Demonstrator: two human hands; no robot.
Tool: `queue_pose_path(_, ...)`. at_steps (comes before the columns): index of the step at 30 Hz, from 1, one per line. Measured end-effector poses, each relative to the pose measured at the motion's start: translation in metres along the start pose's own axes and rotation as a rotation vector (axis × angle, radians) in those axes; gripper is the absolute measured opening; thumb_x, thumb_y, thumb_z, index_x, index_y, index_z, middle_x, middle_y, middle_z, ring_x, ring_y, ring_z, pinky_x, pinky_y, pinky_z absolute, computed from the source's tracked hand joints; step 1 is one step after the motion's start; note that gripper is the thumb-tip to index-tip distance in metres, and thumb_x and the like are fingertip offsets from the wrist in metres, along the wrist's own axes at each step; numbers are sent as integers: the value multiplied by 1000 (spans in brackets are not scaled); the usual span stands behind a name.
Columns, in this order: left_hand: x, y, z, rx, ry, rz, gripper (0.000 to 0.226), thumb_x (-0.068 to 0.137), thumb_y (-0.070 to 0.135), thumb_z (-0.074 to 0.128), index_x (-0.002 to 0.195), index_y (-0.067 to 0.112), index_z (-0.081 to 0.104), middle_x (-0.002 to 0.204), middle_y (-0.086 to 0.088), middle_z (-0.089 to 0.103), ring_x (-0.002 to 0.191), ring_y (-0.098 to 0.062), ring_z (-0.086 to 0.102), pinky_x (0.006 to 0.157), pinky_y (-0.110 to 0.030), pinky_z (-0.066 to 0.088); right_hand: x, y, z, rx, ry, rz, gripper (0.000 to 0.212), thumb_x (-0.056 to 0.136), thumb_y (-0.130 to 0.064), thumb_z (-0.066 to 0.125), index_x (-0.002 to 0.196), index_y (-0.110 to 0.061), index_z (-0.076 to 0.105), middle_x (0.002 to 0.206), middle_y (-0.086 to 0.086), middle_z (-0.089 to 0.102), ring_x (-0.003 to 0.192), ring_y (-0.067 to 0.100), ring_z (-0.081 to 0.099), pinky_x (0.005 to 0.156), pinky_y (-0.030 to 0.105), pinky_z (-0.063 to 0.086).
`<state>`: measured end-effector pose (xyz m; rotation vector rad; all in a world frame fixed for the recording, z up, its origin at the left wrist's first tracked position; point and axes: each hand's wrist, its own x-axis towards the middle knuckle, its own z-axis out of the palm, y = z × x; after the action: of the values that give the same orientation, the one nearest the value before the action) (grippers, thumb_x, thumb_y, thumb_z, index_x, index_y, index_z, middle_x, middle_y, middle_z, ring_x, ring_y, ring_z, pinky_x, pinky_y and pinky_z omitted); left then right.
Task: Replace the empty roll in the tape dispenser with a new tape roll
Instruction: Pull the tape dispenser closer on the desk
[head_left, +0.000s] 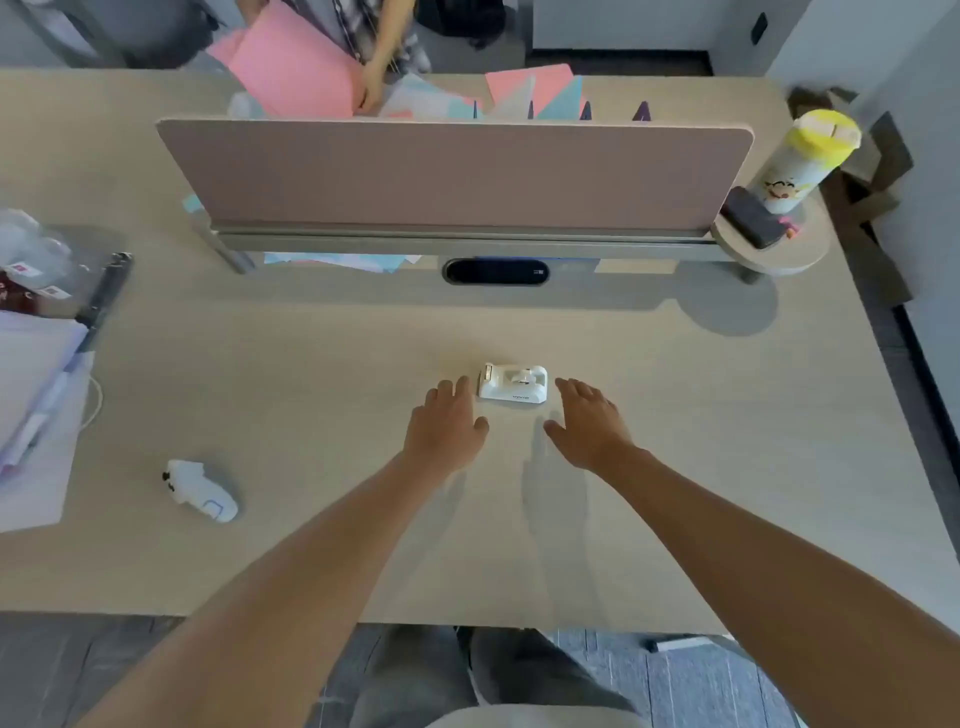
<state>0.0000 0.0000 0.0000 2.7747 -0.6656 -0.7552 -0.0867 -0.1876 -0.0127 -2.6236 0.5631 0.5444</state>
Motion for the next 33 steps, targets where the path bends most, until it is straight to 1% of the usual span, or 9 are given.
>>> queue_pose_path(4,18,-3,16,-88,-49,-59,51,98,30,51,143,8,37,137,-14,49,130,-34,47,96,-46,46,12,-2,8,36,-71,49,78,98,-31,63,163,-12,23,164,10,40,150,33,39,119,42,35)
queue_pose_path(6,30,-3,24,-136,-63,-72,51,97,28,54,141,8,39,134,-14,51,128,-35,49,95,-46,47,22,-1,12,37,-72,56,80,96,-28,65,162,-12,22,161,12,42,146,35,43,115,44,39)
queue_pose_path(10,61,-3,34,-228,-29,-74,52,93,21,58,141,10,41,130,-15,52,124,-36,52,93,-48,51,50,-2,12,28,-51,34,82,94,-21,66,162,-13,22,157,14,45,140,38,47,109,45,45)
queue_pose_path(13,82,0,41,-269,-4,-61,50,92,13,58,139,10,41,130,-16,52,122,-37,53,91,-47,50,71,-1,19,24,-42,11,79,92,-18,68,160,-16,28,156,13,45,139,37,48,106,46,47)
queue_pose_path(18,101,-1,59,-333,15,-48,60,92,5,56,148,12,36,140,-15,51,129,-35,51,97,-47,48,91,3,36,78,20,-12,63,94,-17,67,152,-16,43,146,11,53,134,34,53,100,42,49)
queue_pose_path(23,98,-7,70,-385,68,-37,62,91,2,55,149,14,37,138,-15,55,129,-34,53,99,-46,49,89,5,46,124,94,-10,58,94,-16,69,148,-16,48,141,10,59,128,34,58,95,41,50)
queue_pose_path(28,75,-9,80,-424,58,-68,64,93,2,54,153,15,34,139,-14,54,131,-33,52,101,-47,49,68,2,59,173,104,3,57,94,-12,69,148,-17,49,142,10,59,126,35,60,95,42,52)
queue_pose_path(33,30,-16,97,-433,64,-109,68,93,2,54,155,15,30,137,-13,55,130,-33,52,99,-50,50,29,-6,79,220,99,2,58,94,-9,68,149,-17,49,147,7,58,128,35,60,94,43,54)
